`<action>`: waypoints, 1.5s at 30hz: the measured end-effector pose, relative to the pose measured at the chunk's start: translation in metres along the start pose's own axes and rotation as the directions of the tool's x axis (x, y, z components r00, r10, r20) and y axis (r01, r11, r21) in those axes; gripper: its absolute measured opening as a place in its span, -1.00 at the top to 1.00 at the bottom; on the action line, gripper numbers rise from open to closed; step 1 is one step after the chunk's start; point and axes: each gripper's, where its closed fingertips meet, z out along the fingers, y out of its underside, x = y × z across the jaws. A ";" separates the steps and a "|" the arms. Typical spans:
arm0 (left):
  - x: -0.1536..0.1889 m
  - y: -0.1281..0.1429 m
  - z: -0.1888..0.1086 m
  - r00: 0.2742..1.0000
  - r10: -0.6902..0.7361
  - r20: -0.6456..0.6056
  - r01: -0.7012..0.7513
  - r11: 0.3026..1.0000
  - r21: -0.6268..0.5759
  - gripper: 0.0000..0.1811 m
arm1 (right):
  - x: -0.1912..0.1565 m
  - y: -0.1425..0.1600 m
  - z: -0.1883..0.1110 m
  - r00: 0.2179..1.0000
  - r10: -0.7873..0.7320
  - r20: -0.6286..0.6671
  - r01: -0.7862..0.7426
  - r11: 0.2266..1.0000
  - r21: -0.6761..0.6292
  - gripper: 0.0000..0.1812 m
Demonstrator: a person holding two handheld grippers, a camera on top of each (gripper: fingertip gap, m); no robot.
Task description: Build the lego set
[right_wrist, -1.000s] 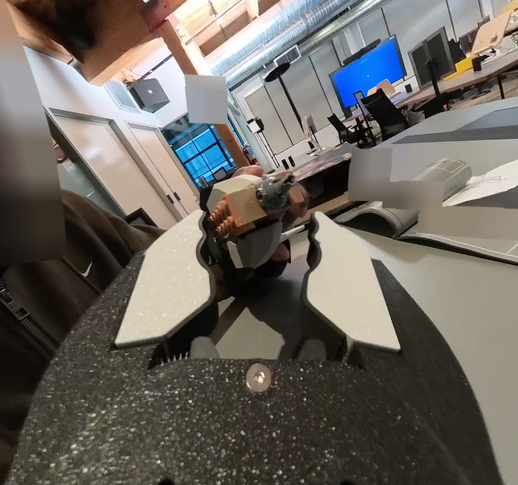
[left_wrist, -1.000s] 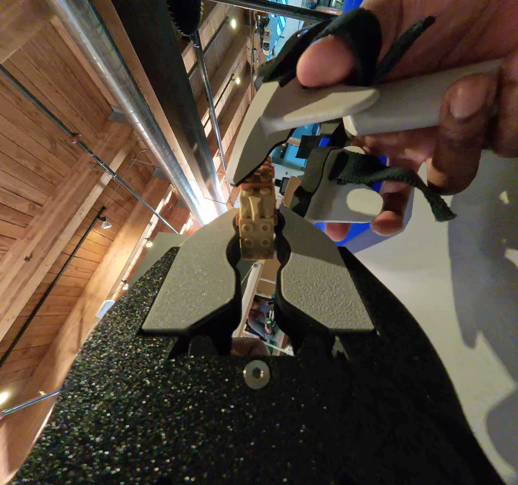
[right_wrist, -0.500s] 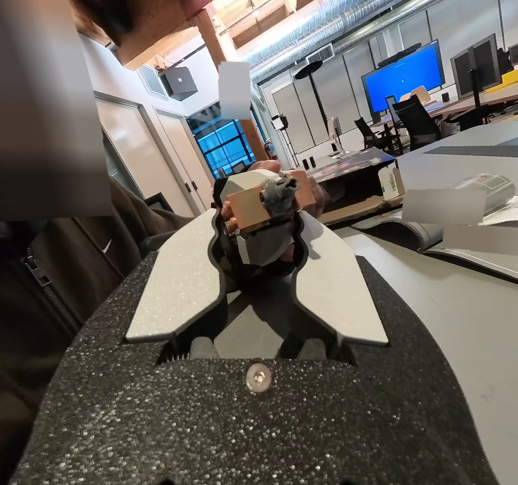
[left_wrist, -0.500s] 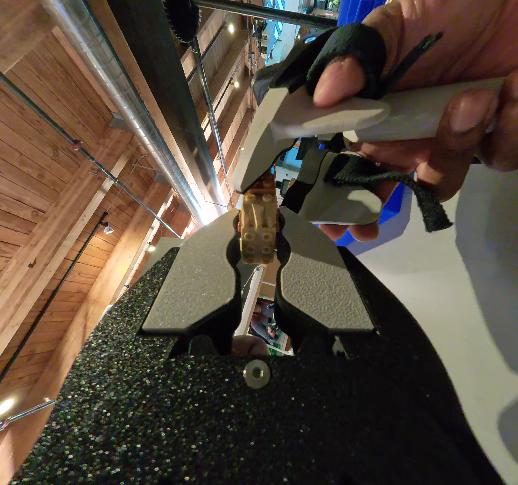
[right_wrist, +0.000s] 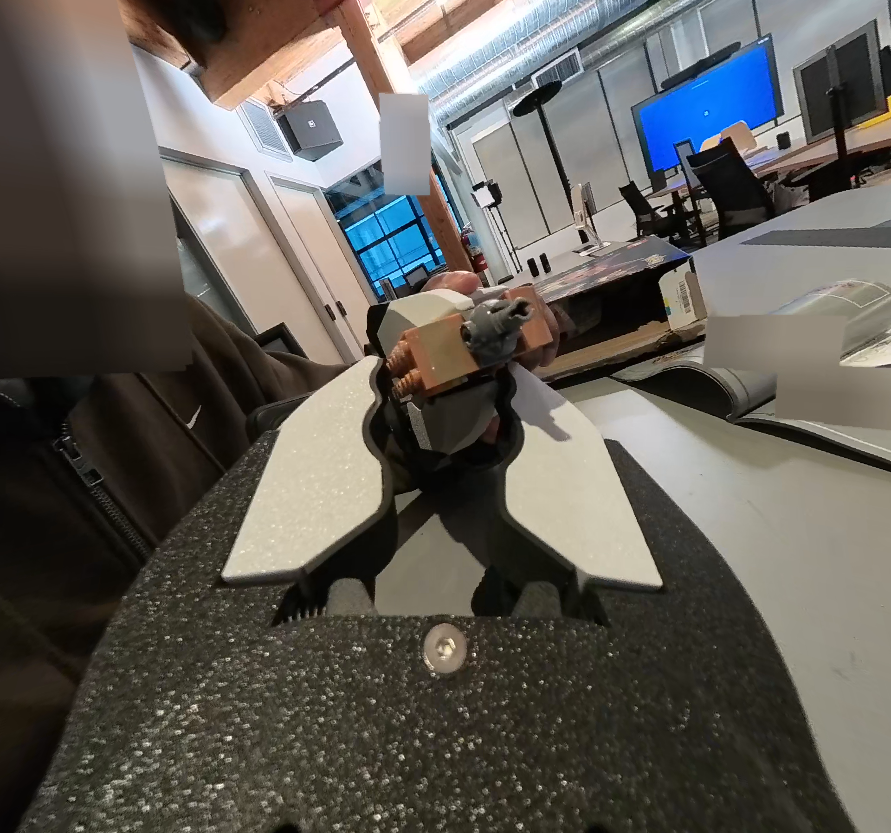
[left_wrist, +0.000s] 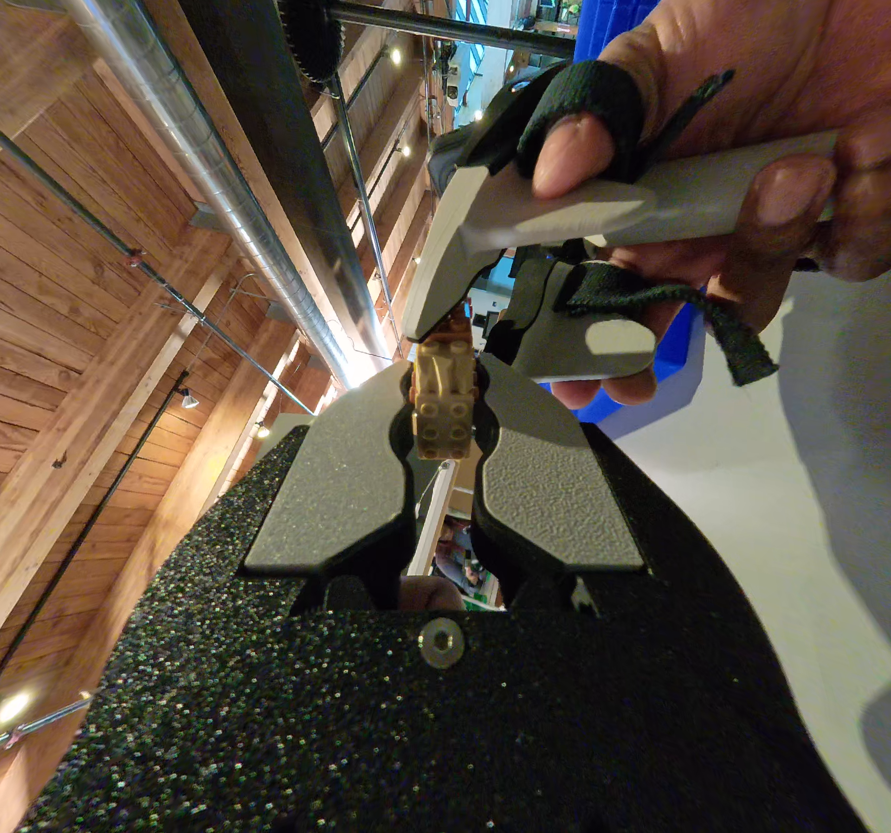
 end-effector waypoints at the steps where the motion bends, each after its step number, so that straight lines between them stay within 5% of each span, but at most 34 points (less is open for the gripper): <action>1: 0.000 0.000 0.000 1.000 0.001 0.000 -0.001 1.000 0.000 0.77 | 0.000 0.000 0.000 1.000 0.000 0.000 0.000 1.000 0.002 0.52; 5: 0.000 0.004 0.001 0.999 -0.040 -0.001 0.040 0.999 -0.014 0.76 | 0.003 -0.003 0.000 1.000 0.023 -0.014 -0.023 1.000 0.016 0.51; 10: 0.001 0.018 0.003 0.909 -0.411 -0.069 0.408 0.911 -0.055 0.76 | 0.018 0.006 -0.002 0.984 -0.101 -0.146 0.087 0.992 -0.094 0.14; 14: 0.000 0.035 0.001 0.702 -0.697 -0.146 0.691 0.716 -0.096 0.75 | 0.034 -0.001 -0.016 0.917 -0.287 -0.278 0.243 0.953 -0.182 0.09; 17: 0.013 0.035 0.000 0.431 -0.853 -0.295 0.858 0.488 -0.160 0.76 | 0.044 -0.009 -0.026 0.836 -0.428 -0.344 0.348 0.898 -0.269 0.13; 21: 0.032 0.034 -0.004 0.092 -0.909 -0.406 0.930 0.225 -0.292 0.76 | 0.050 -0.008 -0.033 0.800 -0.475 -0.366 0.368 0.871 -0.327 0.24; 24: 0.040 0.032 -0.007 -0.048 -0.896 -0.441 0.928 0.123 -0.351 0.76 | 0.052 -0.001 -0.033 0.801 -0.480 -0.357 0.357 0.862 -0.360 0.33; 37: 0.057 0.020 -0.020 -0.164 -0.831 -0.532 0.886 0.113 -0.449 0.76 | 0.045 0.023 -0.027 0.869 -0.419 -0.262 0.294 0.864 -0.409 0.72; 45: 0.063 0.035 -0.022 -0.147 -0.865 -0.479 0.857 0.131 -0.498 0.64 | 0.049 0.028 -0.029 0.865 -0.424 -0.267 0.284 0.854 -0.435 0.79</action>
